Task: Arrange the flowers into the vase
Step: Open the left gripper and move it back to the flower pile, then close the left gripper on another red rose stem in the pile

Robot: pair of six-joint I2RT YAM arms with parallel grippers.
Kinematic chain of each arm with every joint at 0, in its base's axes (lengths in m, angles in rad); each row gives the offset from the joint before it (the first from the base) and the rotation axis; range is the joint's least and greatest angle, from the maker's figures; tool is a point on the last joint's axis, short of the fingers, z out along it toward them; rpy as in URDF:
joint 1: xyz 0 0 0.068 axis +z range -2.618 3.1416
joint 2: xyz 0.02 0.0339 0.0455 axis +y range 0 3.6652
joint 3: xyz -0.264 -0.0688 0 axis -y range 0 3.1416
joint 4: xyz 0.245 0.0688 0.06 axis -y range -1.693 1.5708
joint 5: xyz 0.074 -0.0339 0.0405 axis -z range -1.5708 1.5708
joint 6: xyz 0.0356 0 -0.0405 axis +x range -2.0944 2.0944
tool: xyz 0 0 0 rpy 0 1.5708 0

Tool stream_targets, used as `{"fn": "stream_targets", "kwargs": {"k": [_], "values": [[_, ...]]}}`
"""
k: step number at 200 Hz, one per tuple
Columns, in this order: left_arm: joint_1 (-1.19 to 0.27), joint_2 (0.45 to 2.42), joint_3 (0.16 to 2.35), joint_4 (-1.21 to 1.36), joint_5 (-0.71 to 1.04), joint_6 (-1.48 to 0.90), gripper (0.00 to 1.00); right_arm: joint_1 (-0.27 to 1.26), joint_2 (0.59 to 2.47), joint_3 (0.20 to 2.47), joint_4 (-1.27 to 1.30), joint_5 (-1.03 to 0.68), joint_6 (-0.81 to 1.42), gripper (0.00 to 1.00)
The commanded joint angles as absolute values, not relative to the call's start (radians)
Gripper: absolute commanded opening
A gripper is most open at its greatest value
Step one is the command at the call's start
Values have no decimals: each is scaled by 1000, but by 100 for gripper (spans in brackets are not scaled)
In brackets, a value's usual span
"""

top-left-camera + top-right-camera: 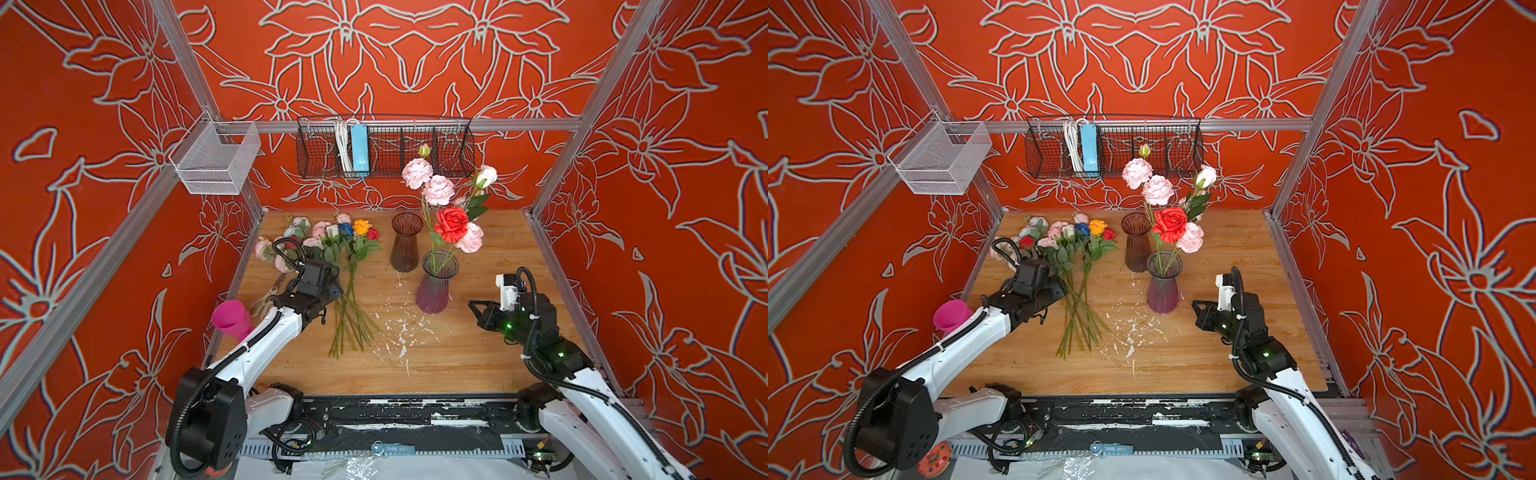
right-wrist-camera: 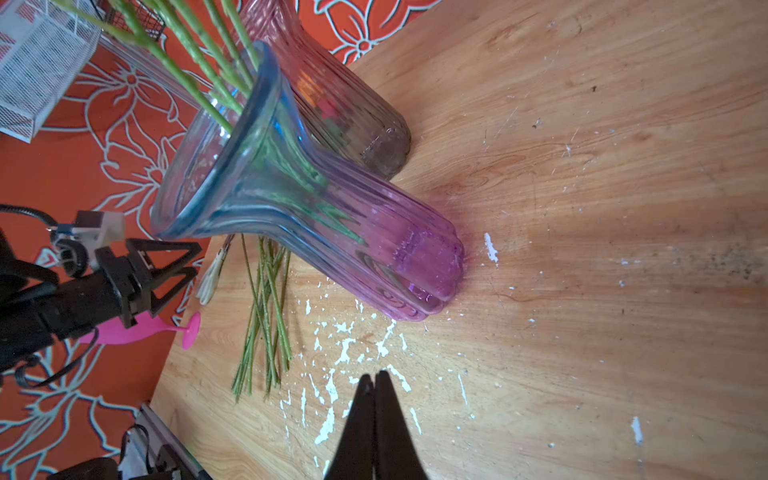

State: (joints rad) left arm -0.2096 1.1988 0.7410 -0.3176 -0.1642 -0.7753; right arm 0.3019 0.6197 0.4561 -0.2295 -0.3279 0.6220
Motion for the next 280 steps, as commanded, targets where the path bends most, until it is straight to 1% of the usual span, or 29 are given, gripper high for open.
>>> {"fn": "stream_targets", "kwargs": {"k": [1, 20, 32, 49, 59, 73, 85, 93, 107, 129, 149, 169, 208, 250, 280], "values": [[-146, 1251, 737, -229, -43, -865, 57, 300, 606, 476, -242, -333, 624, 3], [-116, 1322, 766, -210, 2, -865, 53, 299, 605, 477, -245, -323, 626, 2], [-110, 1367, 790, -212, 8, -853, 47, 300, 607, 474, -245, -319, 626, 2], [-104, 1422, 822, -232, -16, -838, 41, 299, 608, 476, -248, -318, 624, 2], [-101, 1450, 841, -247, -41, -819, 39, 300, 608, 474, -248, -316, 621, 2], [-99, 1493, 862, -272, -89, -790, 35, 299, 612, 472, -245, -310, 618, 2], [-96, 1524, 860, -255, -106, -769, 30, 299, 615, 468, -242, -304, 617, 2], [-95, 1542, 855, -234, -106, -766, 29, 299, 619, 467, -241, -302, 615, 2], [-91, 1567, 836, -181, -91, -749, 23, 299, 624, 470, -241, -305, 614, 2], [-90, 1600, 845, -157, -50, -708, 19, 299, 626, 480, -249, -306, 606, 2], [-91, 1604, 862, -179, -41, -684, 7, 299, 627, 491, -256, -307, 604, 2], [-90, 1561, 854, -183, -37, -674, 1, 300, 631, 491, -245, -305, 613, 2], [-105, 1464, 882, -276, -27, -645, 0, 299, 664, 492, -212, -323, 632, 2], [-228, 1378, 967, -405, -139, -576, 0, 299, 693, 497, -188, -332, 641, 2], [-274, 1323, 1005, -439, -160, -566, 0, 299, 695, 507, -190, -336, 640, 2]]}}
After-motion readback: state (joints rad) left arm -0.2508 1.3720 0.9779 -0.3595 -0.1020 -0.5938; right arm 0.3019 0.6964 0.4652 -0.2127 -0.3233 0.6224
